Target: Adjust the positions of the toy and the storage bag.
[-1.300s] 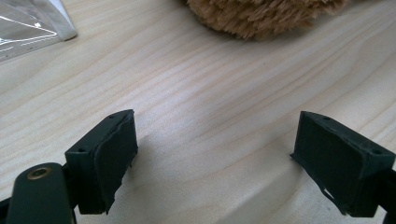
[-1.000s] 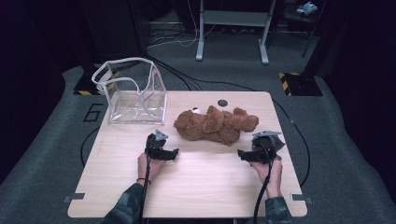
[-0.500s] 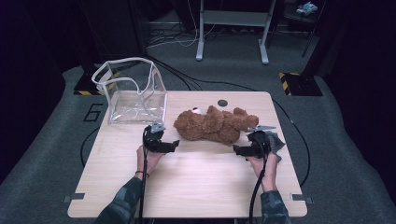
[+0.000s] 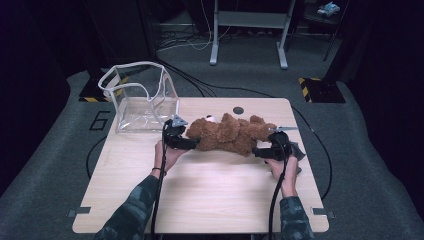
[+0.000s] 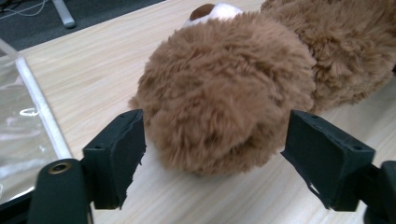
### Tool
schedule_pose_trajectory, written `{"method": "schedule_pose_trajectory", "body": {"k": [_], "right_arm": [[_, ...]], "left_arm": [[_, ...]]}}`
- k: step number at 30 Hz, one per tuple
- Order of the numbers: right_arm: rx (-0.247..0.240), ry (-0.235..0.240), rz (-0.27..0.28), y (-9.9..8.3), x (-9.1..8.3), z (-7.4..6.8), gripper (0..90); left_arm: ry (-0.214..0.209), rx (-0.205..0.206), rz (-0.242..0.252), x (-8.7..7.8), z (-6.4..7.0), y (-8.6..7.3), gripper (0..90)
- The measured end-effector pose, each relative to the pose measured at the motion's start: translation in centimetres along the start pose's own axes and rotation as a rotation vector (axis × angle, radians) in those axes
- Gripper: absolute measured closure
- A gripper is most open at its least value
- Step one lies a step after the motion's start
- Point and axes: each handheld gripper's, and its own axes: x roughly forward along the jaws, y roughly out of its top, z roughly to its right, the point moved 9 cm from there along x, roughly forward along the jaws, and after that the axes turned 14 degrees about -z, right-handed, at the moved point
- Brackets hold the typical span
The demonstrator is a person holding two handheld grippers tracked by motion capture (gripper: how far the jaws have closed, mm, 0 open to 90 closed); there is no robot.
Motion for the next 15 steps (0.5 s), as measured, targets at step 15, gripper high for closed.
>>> {"method": "schedule_pose_trajectory", "body": {"k": [15], "right_arm": [[0.055, -0.029, 0.042, 3.0, -0.5, 2.0, 32.3]], "left_arm": [[0.039, 0.084, -0.058, 1.2, 0.1, 1.3, 56.0]]}}
